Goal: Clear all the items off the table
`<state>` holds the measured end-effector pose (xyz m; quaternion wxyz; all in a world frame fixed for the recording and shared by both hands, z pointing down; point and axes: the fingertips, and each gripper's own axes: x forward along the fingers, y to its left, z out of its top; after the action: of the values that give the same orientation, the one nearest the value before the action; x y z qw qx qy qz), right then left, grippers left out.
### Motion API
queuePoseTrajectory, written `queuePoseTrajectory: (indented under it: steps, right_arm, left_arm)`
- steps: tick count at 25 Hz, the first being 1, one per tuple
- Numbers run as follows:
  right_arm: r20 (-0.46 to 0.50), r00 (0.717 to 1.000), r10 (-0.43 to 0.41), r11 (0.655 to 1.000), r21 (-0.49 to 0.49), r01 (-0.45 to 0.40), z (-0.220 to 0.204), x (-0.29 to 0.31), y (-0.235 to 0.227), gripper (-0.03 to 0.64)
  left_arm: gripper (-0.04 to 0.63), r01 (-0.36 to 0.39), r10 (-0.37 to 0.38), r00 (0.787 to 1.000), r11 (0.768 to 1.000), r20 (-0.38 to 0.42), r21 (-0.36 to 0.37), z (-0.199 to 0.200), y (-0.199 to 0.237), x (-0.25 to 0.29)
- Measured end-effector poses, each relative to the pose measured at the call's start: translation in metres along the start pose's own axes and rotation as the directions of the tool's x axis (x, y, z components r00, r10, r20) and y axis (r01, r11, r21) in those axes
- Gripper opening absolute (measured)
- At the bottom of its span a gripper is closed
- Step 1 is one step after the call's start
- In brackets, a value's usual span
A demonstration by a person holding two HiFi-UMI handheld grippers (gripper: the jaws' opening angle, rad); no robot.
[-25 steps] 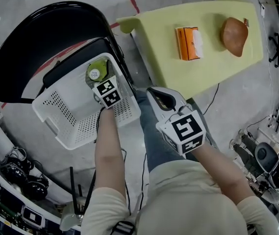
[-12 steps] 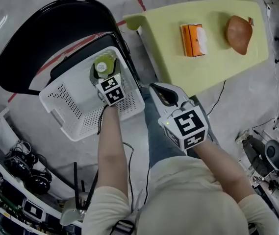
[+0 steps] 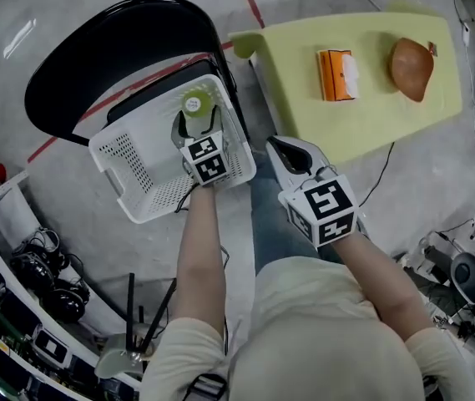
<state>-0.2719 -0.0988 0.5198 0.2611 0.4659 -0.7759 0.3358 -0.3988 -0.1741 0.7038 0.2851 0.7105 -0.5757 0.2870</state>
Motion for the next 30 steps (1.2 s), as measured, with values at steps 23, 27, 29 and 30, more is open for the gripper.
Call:
queuePoseTrajectory:
  steps: [23,27,29,30]
  right_arm:
    - [0.09,0.996,0.013,0.998,-0.064,-0.007,0.037,-0.039,0.008,-0.002]
    - [0.106,0.994,0.028,0.997,-0.08,-0.02,0.046,-0.044,0.006,-0.002]
    - [0.116,0.993,0.036,0.996,-0.089,-0.025,0.05,-0.048,0.004,-0.002]
    - [0.122,0.992,0.038,0.995,-0.093,-0.026,0.053,-0.051,0.003,-0.002]
  left_arm:
    - [0.085,-0.025,0.026,0.998,1.0,0.049,-0.015,0.049,-0.012,-0.092]
    - [0.05,-0.018,0.018,0.997,1.0,0.071,-0.001,0.064,-0.024,-0.11]
    - [0.039,-0.008,0.008,0.996,1.0,0.088,0.002,0.073,-0.033,-0.122]
    - [0.033,-0.004,0.003,0.995,1.0,0.097,0.004,0.079,-0.037,-0.128]
